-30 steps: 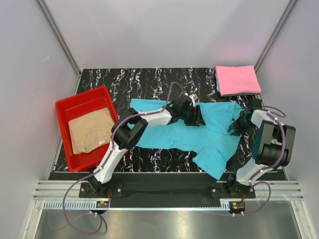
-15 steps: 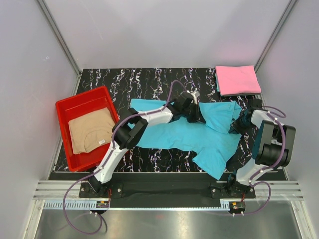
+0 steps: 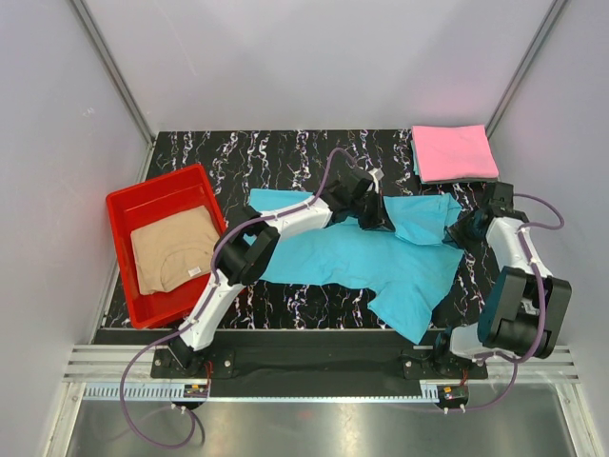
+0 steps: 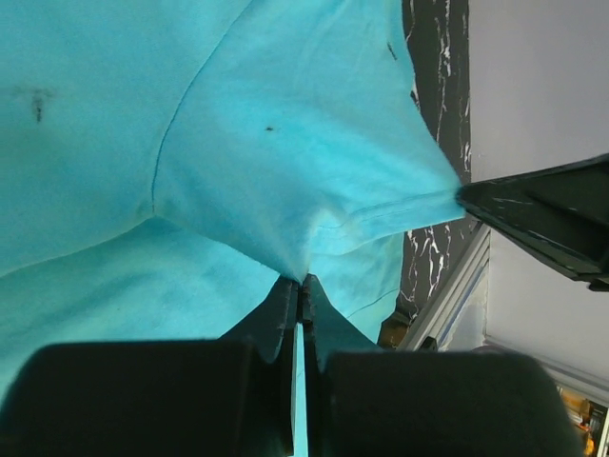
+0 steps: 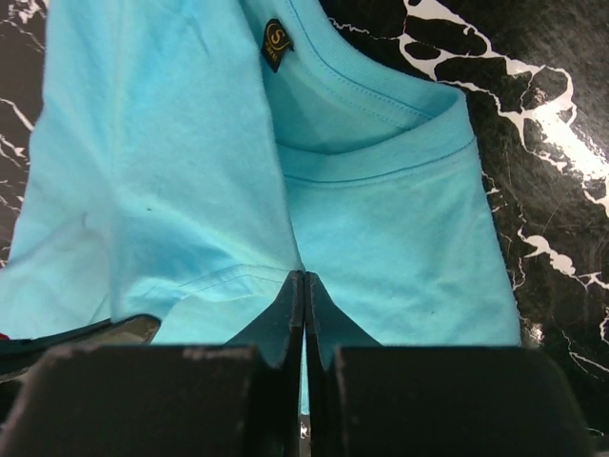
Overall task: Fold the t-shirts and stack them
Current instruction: Fold the tshirt
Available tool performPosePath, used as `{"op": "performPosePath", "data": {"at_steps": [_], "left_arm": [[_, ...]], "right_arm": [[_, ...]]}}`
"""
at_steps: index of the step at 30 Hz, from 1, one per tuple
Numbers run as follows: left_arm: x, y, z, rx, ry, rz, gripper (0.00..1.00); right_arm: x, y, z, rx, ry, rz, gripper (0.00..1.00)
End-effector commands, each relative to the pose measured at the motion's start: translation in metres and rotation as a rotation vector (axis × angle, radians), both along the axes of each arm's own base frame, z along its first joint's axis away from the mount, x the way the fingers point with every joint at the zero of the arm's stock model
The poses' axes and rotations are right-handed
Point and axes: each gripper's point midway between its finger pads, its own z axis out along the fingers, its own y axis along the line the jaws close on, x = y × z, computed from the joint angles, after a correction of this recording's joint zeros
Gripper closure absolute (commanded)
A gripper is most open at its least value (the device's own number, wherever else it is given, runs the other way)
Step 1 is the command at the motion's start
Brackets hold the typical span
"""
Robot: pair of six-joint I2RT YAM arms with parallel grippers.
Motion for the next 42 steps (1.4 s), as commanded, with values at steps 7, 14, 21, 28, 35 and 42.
{"op": "performPosePath", "data": {"at_steps": [7,14,21,28,35,42], "left_arm": [[-0.002,0.002,0.014,-0.002,0.023,-0.007,1.0],[-0.003,0.003,0.007,0.016,0.034,-0.008,1.0],[-0.006,0.01,-0.008,0.07,0.052,0.0,1.0],[-0.011,0.019,-0.013,0.108,0.066,-0.001,0.77],[-0.012,0.053,0.008,0.197,0.018,0.011,0.49],[0.04,0.133,0.025,0.264,-0.03,0.158,0.46]], "right_arm": [[-0.022,0.006,0.018,0.005,-0.043,-0.07,1.0],[-0.035,0.012,0.01,-0.005,-0.036,-0.088,1.0],[-0.042,0.014,-0.003,-0.028,-0.014,-0.104,1.0],[-0.029,0.006,-0.004,-0.074,-0.006,-0.048,0.7],[0.015,-0.016,0.026,-0.134,-0.081,0.13,0.53],[0.087,-0.035,0.032,-0.13,-0.26,0.235,0.52]]}}
